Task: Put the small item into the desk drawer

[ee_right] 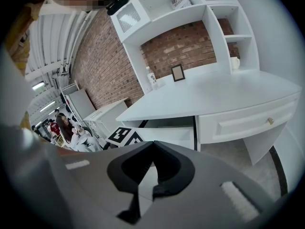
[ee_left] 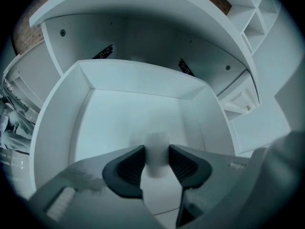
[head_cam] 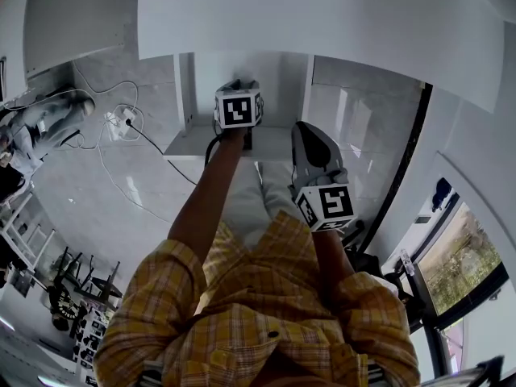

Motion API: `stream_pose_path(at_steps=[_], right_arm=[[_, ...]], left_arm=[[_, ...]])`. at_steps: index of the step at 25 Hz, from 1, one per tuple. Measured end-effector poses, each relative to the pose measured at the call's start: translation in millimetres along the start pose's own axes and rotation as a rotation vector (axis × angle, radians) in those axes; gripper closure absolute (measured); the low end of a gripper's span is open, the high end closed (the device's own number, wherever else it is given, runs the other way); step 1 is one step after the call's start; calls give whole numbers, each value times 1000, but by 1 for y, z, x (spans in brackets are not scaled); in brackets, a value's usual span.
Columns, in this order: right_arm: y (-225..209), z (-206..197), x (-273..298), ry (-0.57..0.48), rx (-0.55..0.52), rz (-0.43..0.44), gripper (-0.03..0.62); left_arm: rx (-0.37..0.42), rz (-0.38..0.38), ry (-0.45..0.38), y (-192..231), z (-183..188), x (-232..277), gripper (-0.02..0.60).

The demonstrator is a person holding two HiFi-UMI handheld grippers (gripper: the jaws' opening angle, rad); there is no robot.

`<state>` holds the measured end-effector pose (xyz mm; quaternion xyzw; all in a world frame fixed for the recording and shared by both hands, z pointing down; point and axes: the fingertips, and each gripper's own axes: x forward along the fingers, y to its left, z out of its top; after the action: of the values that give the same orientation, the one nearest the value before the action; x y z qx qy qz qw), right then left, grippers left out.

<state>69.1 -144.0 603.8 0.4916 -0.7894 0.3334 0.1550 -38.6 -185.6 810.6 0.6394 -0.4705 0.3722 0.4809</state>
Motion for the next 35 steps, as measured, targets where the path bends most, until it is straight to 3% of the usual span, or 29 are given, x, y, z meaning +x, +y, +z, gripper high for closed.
stream_pose_path(at_steps=[19,35], right_arm=[[4,-5,-11,-15,5,-9,595],[28,21,-27,-77,-20,1,595]], left_arm=[[6,-13,-23,-4,-1,-6,400],[38,-29,-109,-12,12,-66,414]])
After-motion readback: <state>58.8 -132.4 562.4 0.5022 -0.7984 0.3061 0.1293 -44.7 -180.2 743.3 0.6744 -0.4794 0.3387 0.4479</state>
